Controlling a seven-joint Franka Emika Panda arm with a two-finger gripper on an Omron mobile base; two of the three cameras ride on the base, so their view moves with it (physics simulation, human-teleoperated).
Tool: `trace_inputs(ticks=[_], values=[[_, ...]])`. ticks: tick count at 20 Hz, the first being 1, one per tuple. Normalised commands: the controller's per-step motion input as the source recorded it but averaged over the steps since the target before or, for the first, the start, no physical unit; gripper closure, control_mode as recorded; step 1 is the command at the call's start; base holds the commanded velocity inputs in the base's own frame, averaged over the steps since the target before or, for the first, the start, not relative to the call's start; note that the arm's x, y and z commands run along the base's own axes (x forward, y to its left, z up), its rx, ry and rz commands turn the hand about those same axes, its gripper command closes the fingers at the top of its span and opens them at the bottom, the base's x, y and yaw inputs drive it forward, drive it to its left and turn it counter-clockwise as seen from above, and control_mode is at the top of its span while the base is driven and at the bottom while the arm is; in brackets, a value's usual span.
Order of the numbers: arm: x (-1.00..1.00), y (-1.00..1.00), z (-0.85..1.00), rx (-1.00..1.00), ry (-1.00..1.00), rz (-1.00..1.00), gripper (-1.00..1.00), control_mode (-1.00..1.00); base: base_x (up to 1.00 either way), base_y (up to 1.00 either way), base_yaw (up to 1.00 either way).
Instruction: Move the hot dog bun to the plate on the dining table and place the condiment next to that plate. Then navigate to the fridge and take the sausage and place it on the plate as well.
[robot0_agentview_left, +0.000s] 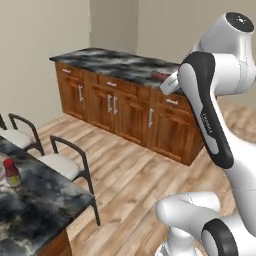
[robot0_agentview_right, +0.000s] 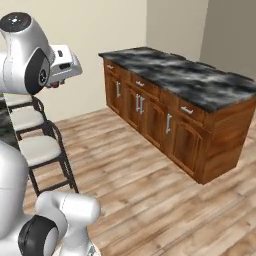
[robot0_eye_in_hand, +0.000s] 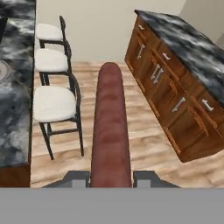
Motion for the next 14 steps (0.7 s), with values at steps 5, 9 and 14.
trace_inputs(ticks=[5,9,14], values=[[0.00,0.00,0.00,0.00,0.00,0.00,1.00,1.00,0.50,-0.53,0.58],[0.00,0.00,0.00,0.00,0.00,0.00,1.00,1.00,0.48,-0.56,0.57],[0.00,0.00,0.00,0.00,0.00,0.00,1.00,1.00,0.46,-0.55,0.57]])
